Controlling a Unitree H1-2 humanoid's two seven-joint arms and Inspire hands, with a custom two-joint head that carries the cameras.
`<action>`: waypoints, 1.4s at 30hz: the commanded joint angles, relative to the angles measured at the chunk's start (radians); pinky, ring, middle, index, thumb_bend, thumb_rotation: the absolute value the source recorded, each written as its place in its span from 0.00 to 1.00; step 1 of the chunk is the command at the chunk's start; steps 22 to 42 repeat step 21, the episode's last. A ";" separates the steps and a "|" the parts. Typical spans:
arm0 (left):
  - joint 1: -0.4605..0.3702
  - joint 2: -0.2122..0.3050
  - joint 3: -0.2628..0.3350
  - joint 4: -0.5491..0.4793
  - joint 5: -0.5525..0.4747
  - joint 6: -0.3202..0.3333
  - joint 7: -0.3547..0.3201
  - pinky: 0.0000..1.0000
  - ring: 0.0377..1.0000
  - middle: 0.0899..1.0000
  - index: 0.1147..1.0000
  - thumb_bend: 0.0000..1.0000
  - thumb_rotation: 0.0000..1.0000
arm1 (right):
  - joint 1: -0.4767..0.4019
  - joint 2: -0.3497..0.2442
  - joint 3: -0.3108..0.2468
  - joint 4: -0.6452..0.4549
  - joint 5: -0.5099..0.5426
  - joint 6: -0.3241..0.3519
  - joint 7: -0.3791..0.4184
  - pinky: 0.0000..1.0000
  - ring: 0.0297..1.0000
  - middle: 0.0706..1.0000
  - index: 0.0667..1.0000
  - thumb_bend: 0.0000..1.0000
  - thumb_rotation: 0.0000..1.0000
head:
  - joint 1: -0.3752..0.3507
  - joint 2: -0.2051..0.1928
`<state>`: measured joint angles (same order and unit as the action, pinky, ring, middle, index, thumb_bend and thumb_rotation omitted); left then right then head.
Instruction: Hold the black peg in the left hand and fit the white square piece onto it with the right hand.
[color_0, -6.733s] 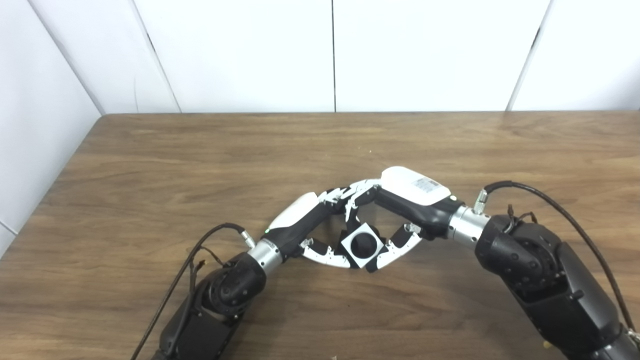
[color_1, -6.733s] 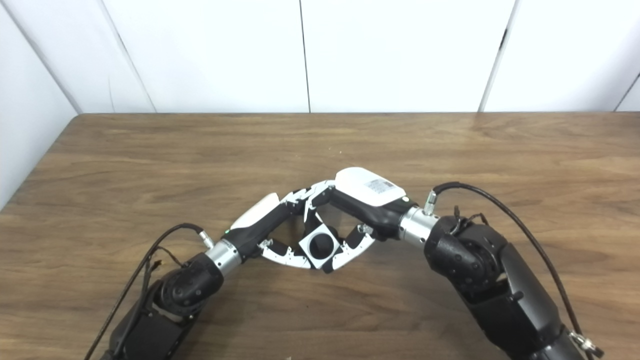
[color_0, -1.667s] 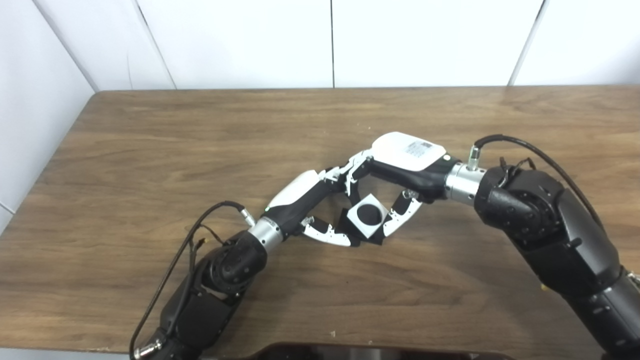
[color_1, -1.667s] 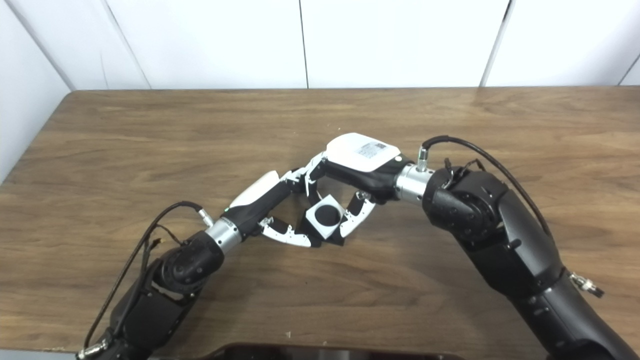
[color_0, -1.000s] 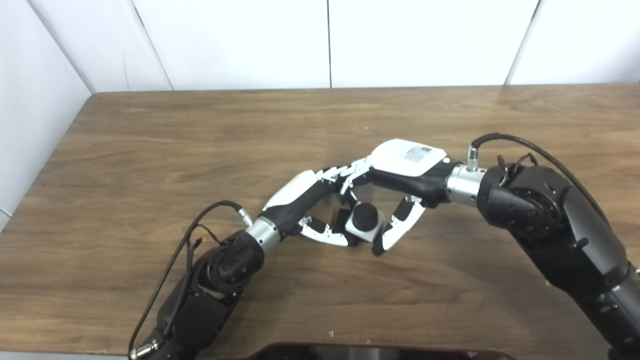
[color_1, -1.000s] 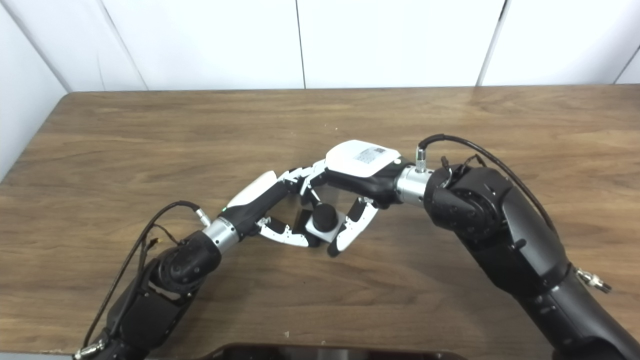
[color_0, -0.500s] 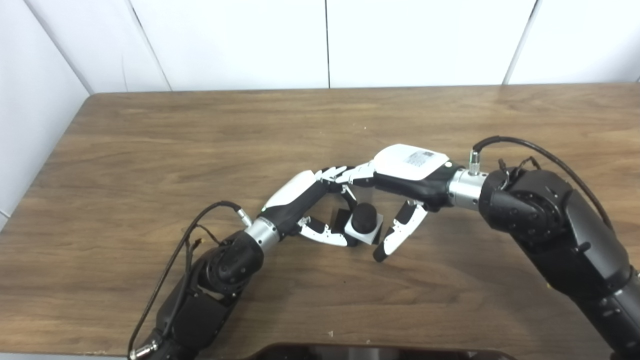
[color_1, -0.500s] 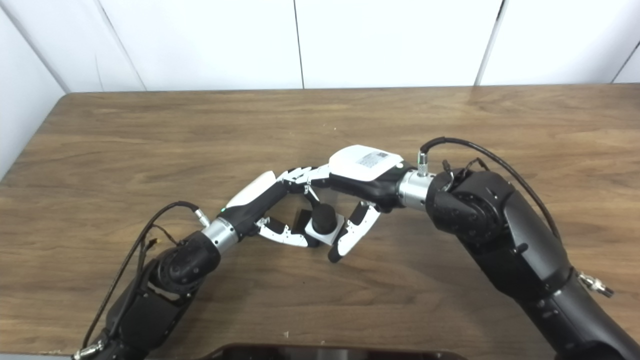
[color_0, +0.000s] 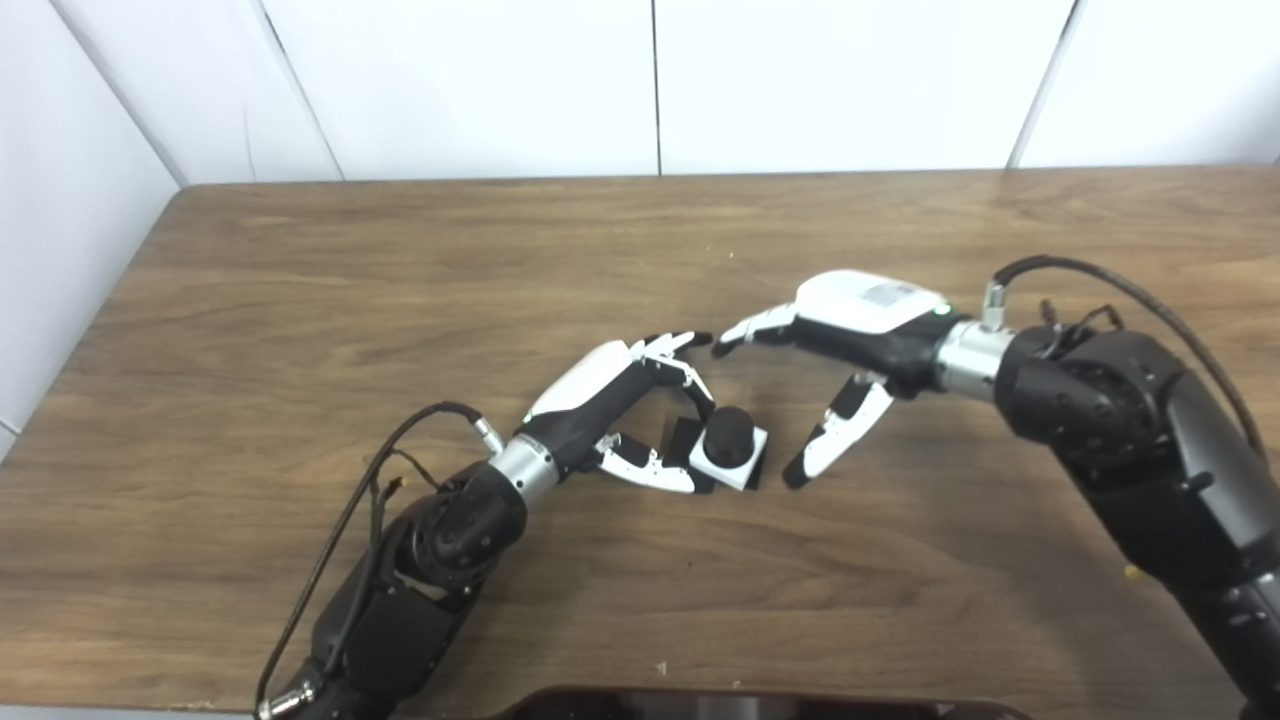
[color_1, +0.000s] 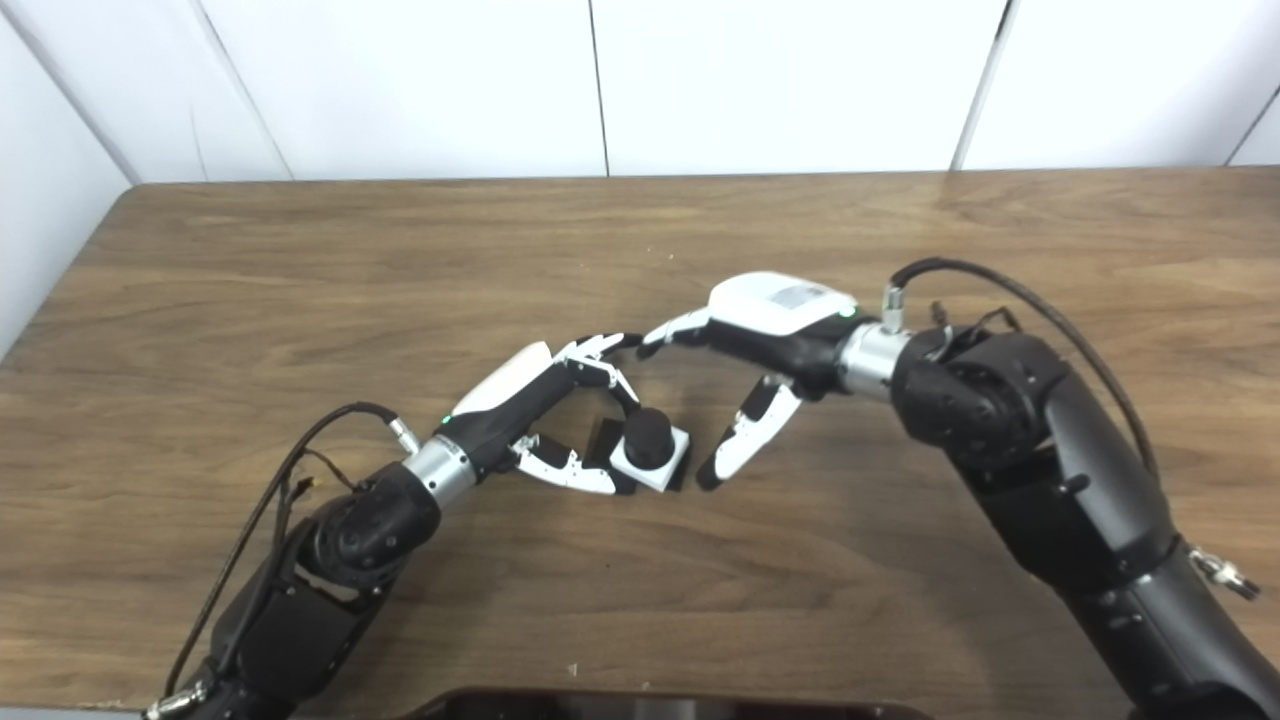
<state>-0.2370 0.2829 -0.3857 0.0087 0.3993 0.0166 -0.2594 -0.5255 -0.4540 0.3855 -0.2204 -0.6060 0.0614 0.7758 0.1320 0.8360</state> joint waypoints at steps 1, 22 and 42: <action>0.030 0.026 -0.016 0.034 0.003 0.015 -0.052 1.00 1.00 0.97 0.42 0.52 0.08 | -0.042 -0.008 -0.035 -0.008 0.021 0.008 -0.033 0.85 0.90 0.88 0.83 0.87 0.41 | -0.007 -0.001; 0.039 0.053 -0.006 0.036 -0.012 -0.007 -0.059 1.00 1.00 0.97 0.42 0.52 0.08 | 0.033 -0.051 -0.185 0.040 0.078 0.036 -0.169 0.75 0.86 0.88 0.79 0.79 0.33 | -0.098 -0.037; 0.039 0.053 -0.006 0.036 -0.012 -0.007 -0.059 1.00 1.00 0.97 0.42 0.52 0.08 | 0.033 -0.051 -0.185 0.040 0.078 0.036 -0.169 0.75 0.86 0.88 0.79 0.79 0.33 | -0.098 -0.037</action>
